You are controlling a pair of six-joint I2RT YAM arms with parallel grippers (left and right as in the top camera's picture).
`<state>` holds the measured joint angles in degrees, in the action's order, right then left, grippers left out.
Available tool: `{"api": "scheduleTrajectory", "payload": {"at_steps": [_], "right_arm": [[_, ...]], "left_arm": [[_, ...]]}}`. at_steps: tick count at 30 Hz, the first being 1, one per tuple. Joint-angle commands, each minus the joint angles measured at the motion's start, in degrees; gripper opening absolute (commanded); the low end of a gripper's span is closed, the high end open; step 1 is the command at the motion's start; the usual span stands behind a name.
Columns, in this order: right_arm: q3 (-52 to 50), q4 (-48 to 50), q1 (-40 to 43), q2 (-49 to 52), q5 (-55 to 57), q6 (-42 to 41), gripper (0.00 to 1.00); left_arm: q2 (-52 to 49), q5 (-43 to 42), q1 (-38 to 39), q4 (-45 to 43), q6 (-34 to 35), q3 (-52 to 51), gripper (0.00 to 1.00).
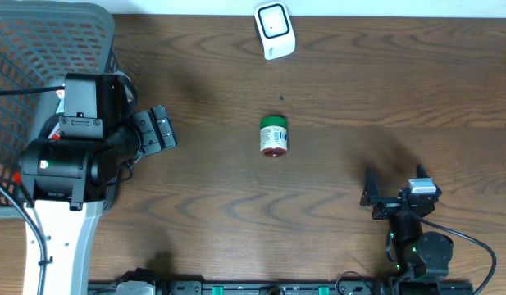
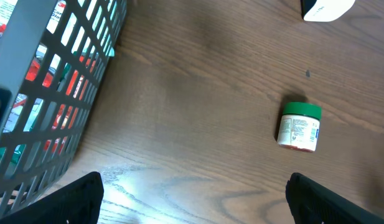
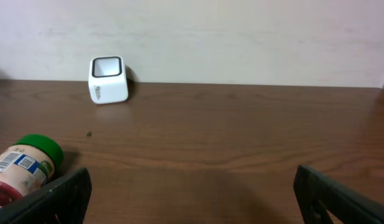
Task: Scan the item barcode
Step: 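Retract the left gripper back toward the basket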
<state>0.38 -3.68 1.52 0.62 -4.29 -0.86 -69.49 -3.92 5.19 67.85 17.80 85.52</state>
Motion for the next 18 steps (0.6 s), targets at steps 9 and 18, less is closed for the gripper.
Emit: {"api": "scheduleTrajectory", "payload": {"at_steps": [9,18], "right_arm": [[-0.09,-0.22,-0.11,-0.24,-0.28,-0.79,0.99],[-0.09,-0.22,-0.11,-0.26,-0.28,-0.79,0.99]], "left_arm": [[-0.11,0.68,-0.15,0.28,-0.09,-0.28,0.93],[-0.11,0.68,-0.13,0.68,-0.11,-0.28,0.93]]}}
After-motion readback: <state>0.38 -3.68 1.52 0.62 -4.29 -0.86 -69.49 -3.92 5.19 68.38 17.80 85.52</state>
